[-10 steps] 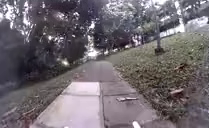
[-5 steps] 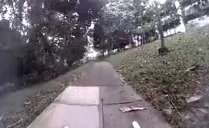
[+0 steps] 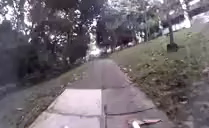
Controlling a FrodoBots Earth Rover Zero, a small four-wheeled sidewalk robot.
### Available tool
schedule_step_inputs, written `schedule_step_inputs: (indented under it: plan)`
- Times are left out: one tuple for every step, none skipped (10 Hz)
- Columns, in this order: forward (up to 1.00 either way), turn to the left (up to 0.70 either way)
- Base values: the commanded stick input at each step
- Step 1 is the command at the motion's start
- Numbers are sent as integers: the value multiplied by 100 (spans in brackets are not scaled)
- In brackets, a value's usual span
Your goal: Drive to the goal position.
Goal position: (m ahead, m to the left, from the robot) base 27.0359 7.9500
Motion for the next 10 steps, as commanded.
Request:
schedule_step_inputs:
  plan:
    - [70, 1]
    - [70, 1]
    - [70, 1]
    - [70, 1]
    - [70, -1]
    - [70, -5]
    - [70, -9]
    - [70, -13]
    - [70, -13]
    - [70, -13]
